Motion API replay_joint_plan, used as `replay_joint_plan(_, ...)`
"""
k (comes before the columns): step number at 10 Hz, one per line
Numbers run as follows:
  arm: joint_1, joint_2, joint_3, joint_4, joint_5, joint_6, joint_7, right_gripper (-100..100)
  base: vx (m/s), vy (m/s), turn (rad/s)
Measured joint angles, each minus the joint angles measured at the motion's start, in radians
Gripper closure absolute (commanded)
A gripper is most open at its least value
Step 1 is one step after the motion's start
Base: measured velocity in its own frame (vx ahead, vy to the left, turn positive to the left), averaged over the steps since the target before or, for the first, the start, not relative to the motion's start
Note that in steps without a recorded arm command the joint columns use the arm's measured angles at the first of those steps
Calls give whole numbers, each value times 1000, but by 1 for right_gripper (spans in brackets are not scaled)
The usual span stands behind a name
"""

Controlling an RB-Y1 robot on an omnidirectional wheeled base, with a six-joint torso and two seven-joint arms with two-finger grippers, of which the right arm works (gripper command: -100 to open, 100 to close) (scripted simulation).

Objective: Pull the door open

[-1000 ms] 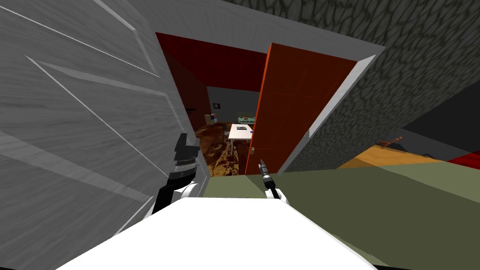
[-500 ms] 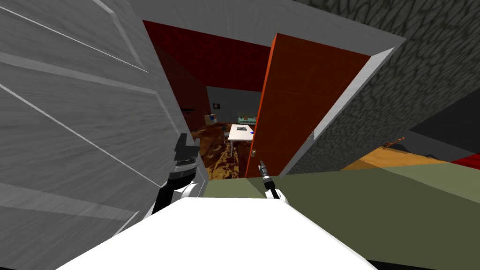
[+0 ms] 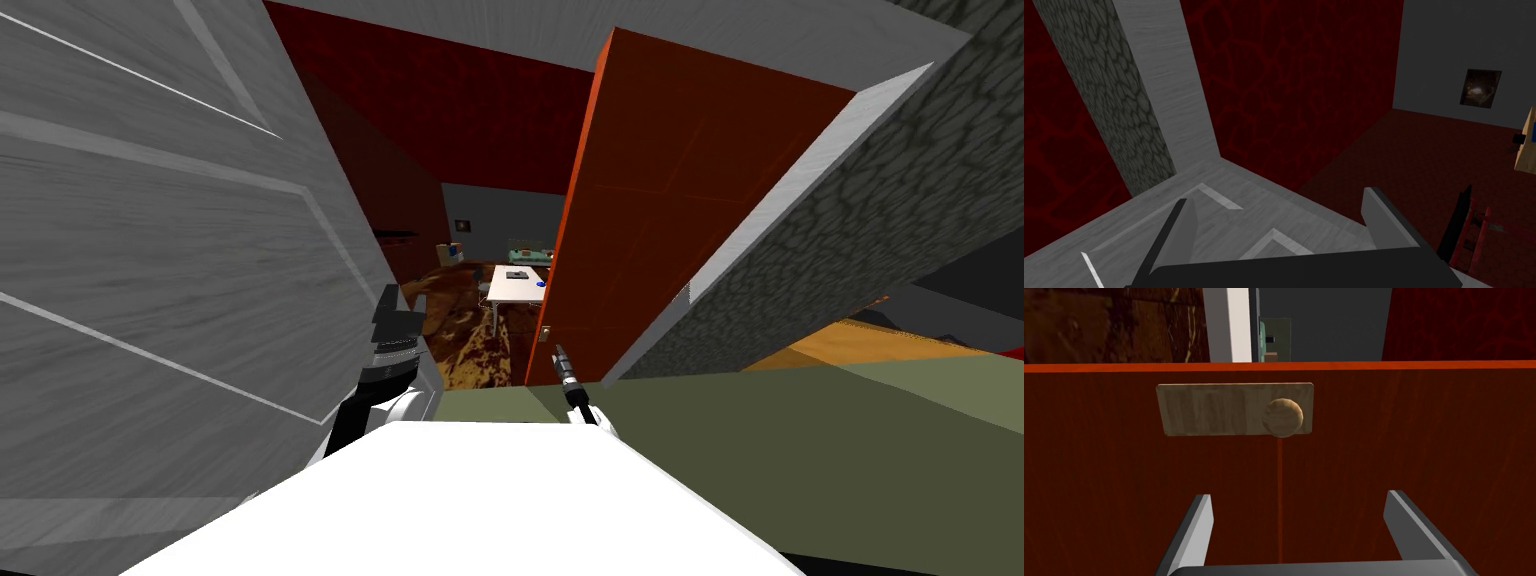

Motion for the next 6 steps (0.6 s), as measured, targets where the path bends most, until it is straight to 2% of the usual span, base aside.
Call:
replay_joint_plan(1,-11,-10,-8,33,-6,-16,-1,-100,177,82,108)
replay_joint_plan(2,-1,-19,-12,26,-11,-20,-6,-100,194,91,150)
replay_joint_plan(3,24,-33,-15,-10,-15,-7,-21,-100,140,45,41)
replay_joint_plan(4,25,-37,-18,-6,-18,-6,-26,-100,53,11,-19)
replay_joint_plan(5,15,-38,-21,16,-21,-16,-23,-100,141,43,159)
replay_joint_plan(6,10,-51,-32,43,-30,-30,-23,-100,183,56,190)
